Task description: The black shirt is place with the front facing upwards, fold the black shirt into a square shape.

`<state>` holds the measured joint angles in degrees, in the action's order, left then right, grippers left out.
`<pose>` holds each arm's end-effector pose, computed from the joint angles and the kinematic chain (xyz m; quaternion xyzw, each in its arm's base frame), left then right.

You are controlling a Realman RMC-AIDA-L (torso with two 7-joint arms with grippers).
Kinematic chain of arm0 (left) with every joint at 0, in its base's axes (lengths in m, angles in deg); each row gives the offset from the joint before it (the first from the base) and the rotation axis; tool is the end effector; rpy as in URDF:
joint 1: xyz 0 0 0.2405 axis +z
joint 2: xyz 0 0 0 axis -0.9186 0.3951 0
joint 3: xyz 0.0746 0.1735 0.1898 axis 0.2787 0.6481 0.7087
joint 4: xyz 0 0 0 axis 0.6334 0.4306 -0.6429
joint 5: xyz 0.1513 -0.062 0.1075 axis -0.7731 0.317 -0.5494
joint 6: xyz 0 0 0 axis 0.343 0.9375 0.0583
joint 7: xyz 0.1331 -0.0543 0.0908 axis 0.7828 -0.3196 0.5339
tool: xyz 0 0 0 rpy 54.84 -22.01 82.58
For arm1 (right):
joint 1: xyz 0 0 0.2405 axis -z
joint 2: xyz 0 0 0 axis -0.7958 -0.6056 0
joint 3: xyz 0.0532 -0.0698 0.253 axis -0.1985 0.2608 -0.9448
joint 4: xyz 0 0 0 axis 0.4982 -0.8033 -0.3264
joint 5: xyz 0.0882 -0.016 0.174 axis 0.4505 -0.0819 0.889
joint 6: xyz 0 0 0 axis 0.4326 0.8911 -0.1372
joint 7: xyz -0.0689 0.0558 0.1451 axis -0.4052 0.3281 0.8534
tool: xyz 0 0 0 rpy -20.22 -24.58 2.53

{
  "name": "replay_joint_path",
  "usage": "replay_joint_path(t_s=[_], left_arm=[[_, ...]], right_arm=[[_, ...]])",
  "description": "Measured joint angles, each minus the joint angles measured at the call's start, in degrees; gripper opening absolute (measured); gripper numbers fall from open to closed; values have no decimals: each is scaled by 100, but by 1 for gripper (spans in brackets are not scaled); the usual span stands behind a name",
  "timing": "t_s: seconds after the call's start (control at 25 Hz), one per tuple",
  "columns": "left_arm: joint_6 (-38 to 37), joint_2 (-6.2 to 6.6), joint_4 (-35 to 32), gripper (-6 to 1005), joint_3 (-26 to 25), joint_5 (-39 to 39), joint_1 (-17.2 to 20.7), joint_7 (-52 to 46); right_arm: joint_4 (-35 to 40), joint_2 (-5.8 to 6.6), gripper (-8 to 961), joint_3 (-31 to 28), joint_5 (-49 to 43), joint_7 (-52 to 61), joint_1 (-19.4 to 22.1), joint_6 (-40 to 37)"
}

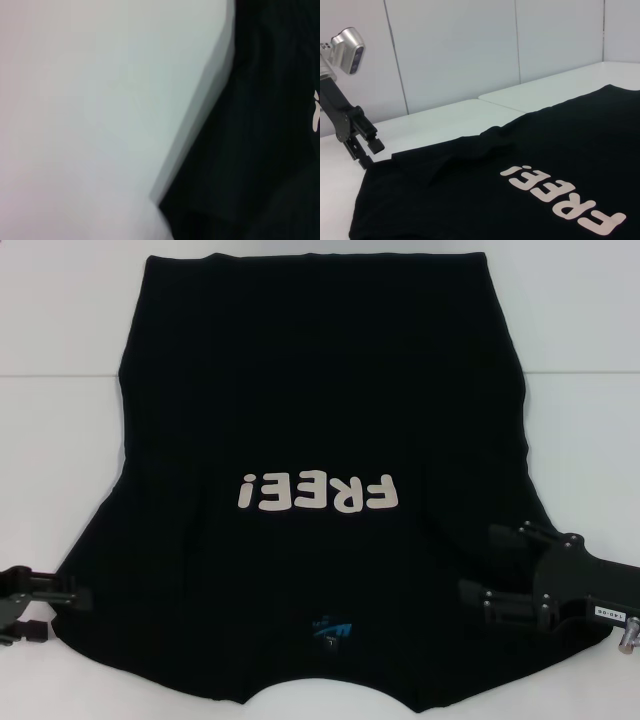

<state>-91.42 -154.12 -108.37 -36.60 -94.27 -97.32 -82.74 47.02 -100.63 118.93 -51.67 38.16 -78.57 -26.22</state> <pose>-0.3623 0.3167 0.0500 -0.6389 -0.7538 -0.0496 0.1450 0.2956 0.3115 -0.0469 -0.9330 0.1836 0.2282 0.2089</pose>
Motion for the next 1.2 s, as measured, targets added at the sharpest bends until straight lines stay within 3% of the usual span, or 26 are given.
replay_joint_path(t_s=[0.32,1.0,1.2], left_arm=[[84,3,282,824,-6,-5,-105,-31],[202,-35,254,805,228,-4,-246,141],[212,-40,252,625,238,-2,-235,252]], right_arm=[[-4,-3,944,1,5,-4,-19,7],[-3,-3,943,-29,6,66,-45,16],[-4,-3,943,-59,6,66,-44,14]])
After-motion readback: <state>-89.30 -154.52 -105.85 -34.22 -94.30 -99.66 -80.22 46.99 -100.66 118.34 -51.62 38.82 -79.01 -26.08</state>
